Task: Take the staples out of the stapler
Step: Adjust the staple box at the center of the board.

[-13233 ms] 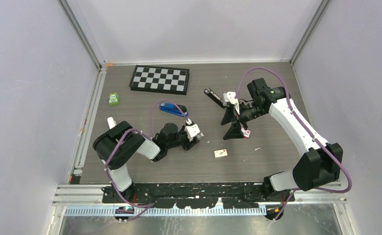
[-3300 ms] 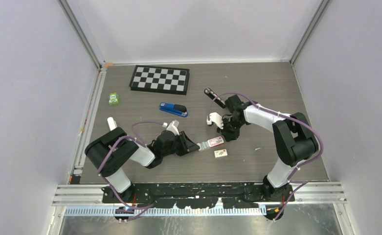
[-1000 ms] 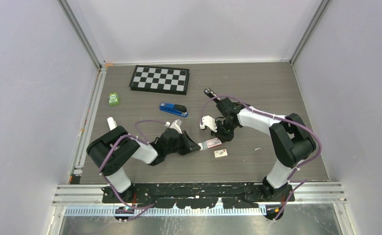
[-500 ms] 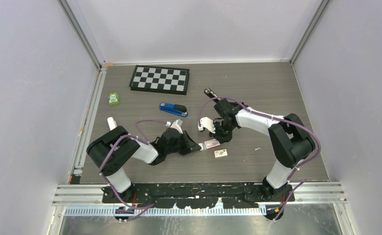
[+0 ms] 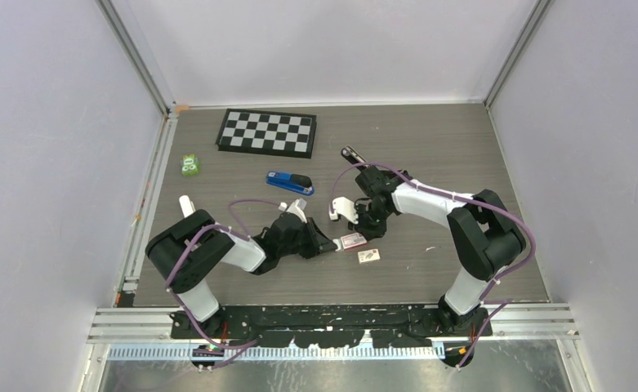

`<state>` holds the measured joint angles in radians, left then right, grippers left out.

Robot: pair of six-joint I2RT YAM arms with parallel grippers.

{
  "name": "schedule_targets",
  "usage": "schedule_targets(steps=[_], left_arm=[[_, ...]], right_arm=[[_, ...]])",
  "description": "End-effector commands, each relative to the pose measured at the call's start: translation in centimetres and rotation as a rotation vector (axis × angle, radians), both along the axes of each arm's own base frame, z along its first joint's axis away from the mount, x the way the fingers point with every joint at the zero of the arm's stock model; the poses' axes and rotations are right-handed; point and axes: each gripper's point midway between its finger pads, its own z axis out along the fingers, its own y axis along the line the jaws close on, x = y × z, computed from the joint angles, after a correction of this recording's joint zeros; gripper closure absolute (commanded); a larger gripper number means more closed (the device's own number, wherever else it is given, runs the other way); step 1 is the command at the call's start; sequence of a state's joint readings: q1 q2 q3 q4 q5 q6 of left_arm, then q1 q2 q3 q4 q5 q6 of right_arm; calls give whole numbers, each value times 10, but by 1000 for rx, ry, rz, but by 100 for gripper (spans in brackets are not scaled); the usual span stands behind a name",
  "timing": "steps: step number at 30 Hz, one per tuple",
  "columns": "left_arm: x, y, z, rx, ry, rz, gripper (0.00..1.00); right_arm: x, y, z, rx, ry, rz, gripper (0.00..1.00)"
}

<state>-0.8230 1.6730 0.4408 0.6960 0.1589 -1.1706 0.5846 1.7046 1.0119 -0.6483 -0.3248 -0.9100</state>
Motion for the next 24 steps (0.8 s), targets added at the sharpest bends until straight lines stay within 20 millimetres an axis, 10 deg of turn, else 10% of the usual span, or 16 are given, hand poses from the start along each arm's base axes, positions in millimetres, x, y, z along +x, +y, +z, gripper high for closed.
schedule_targets(steps=[1, 24], left_arm=[[2, -11, 8, -24, -17, -26, 89], [4, -17, 10, -33, -14, -37, 89]], right_arm=[[-3, 12, 1, 24, 18, 20, 79], [-7, 17, 2, 29, 19, 36, 79]])
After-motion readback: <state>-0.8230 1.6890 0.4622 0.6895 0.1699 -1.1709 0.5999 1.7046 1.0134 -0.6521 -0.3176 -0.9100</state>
